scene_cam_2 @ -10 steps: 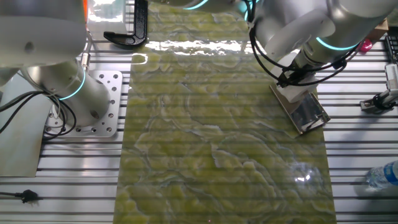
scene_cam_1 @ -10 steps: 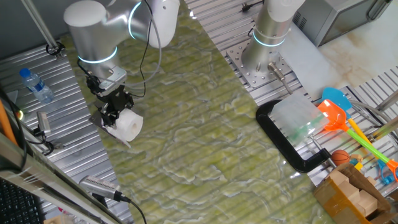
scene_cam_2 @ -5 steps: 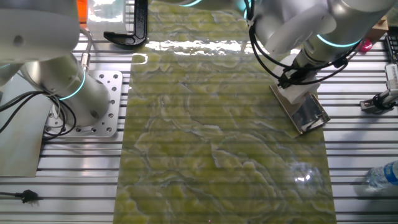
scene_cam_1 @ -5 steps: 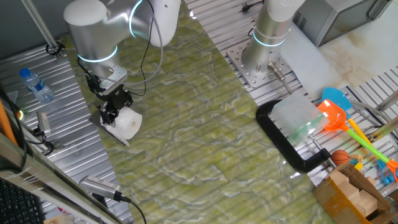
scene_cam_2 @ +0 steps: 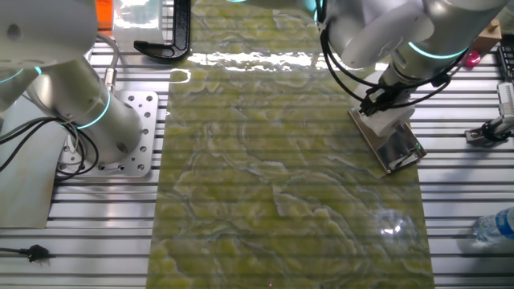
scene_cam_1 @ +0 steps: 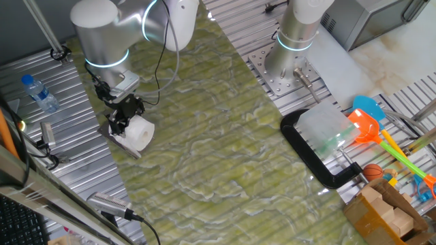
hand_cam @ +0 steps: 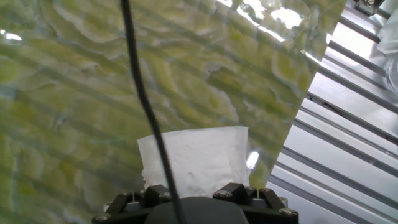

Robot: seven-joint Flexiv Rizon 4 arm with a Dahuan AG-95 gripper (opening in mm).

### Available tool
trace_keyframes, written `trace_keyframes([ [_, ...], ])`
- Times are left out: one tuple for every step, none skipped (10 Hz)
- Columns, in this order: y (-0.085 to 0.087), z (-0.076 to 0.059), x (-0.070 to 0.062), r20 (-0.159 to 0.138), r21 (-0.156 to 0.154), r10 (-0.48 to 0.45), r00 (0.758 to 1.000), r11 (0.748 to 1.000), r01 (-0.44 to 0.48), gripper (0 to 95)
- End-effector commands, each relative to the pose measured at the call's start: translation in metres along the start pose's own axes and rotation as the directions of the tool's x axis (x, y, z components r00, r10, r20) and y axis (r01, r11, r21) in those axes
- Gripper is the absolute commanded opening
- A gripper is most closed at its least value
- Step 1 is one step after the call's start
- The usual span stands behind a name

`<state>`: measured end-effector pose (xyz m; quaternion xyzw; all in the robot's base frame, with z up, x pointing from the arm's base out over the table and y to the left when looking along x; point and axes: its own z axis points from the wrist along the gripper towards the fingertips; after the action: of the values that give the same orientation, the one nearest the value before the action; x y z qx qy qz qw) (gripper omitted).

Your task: Put the toilet paper on its holder

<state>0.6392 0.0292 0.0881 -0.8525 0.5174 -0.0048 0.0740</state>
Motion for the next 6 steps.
trace_keyframes([
  [-0.0006, 0.0003, 0.0008, -0.005, -0.004, -0.012, 1.0, 1.0, 0.012, 0.0],
  [-0.0008, 0.0002, 0.0008, -0.006, -0.003, -0.011, 1.0, 1.0, 0.011, 0.0],
  [-0.0013, 0.0001, 0.001, -0.008, -0.003, -0.013, 1.0, 1.0, 0.013, 0.0],
  [-0.0019, -0.0001, 0.0012, -0.009, -0.004, -0.018, 1.0, 1.0, 0.018, 0.0],
  [-0.0021, -0.0002, 0.0012, -0.01, -0.006, -0.018, 1.0, 1.0, 0.018, 0.0],
  [-0.0022, -0.0004, 0.0012, -0.01, -0.006, -0.015, 1.0, 1.0, 0.015, 0.0],
])
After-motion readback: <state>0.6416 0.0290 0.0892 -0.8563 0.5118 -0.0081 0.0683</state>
